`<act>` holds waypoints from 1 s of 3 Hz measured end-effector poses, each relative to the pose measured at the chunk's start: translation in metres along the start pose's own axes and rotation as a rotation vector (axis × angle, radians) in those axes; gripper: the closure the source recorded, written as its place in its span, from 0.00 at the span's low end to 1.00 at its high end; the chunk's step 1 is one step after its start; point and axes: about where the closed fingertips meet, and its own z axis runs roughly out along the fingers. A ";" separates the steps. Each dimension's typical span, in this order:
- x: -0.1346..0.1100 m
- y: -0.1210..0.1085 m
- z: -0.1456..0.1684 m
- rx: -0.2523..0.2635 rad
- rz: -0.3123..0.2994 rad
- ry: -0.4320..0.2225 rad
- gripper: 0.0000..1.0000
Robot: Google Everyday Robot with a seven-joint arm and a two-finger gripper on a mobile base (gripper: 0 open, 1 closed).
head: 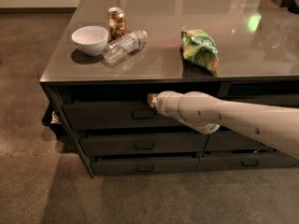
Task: Open top drawer
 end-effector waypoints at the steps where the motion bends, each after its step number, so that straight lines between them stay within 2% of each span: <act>1: -0.002 0.001 -0.001 0.000 0.000 0.000 1.00; 3: 0.006 -0.004 -0.010 0.007 -0.026 0.040 1.00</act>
Offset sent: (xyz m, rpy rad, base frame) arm -0.0478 -0.0422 -0.0633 -0.1473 0.1393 0.1006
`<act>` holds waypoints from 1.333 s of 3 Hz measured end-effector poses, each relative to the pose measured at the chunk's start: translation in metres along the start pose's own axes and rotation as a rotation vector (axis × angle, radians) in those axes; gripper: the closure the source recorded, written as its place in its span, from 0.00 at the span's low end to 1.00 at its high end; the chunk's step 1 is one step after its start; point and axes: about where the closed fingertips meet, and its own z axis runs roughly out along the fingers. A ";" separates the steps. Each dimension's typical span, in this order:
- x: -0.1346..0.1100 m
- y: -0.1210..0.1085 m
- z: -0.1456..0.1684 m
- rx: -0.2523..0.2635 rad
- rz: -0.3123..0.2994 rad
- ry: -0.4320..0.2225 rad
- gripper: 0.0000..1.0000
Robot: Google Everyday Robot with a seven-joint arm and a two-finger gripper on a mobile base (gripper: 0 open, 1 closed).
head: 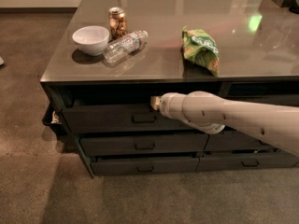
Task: Open top drawer
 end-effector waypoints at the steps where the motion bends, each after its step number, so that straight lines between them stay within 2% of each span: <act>1: 0.005 -0.005 -0.008 0.008 -0.016 0.023 1.00; 4: 0.012 -0.014 -0.021 0.019 -0.038 0.060 1.00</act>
Offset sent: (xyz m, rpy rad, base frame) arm -0.0595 -0.0645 -0.0577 -0.1631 0.1320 0.0778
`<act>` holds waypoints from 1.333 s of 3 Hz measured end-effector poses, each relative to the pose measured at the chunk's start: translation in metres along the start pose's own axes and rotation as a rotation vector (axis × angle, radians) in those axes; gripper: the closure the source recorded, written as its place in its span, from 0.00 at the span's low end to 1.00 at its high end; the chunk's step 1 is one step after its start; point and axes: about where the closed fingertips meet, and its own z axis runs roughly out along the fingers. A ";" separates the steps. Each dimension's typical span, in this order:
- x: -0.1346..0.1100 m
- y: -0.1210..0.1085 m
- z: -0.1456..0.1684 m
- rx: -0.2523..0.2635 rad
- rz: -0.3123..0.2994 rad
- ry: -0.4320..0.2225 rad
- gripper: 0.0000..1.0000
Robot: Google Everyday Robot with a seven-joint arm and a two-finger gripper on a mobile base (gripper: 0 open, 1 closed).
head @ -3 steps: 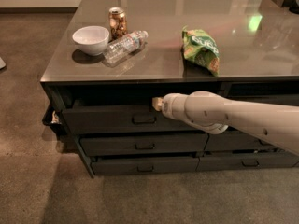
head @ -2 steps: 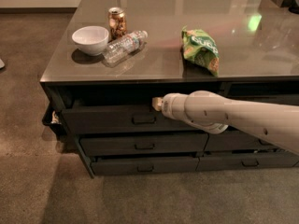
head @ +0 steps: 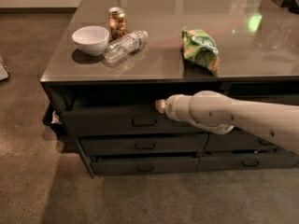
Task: Open top drawer
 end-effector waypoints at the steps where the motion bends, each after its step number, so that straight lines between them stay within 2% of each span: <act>1: -0.002 0.001 -0.002 0.000 0.000 0.000 1.00; 4: 0.008 -0.008 -0.014 0.009 -0.032 0.045 1.00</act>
Offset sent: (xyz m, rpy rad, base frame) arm -0.0536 -0.0624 -0.0494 -0.1645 0.1147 0.1069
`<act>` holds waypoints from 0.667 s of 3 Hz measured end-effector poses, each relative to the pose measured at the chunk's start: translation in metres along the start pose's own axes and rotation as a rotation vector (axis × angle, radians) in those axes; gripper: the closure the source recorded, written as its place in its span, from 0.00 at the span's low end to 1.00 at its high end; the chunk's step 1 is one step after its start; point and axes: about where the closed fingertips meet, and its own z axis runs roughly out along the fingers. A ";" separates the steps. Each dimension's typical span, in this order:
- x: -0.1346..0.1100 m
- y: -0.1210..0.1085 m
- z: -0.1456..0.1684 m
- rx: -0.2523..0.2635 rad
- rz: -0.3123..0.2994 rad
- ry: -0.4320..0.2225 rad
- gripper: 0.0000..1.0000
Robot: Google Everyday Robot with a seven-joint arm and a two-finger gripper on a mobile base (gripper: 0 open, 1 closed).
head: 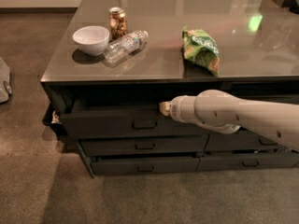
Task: Open top drawer
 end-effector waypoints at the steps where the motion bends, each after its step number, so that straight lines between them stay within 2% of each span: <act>1: -0.001 0.000 -0.001 0.000 0.000 0.000 1.00; 2: 0.001 -0.009 -0.004 0.021 0.000 0.001 1.00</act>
Offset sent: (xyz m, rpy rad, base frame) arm 0.0014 -0.0415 -0.0112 -0.0508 0.0011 -0.0586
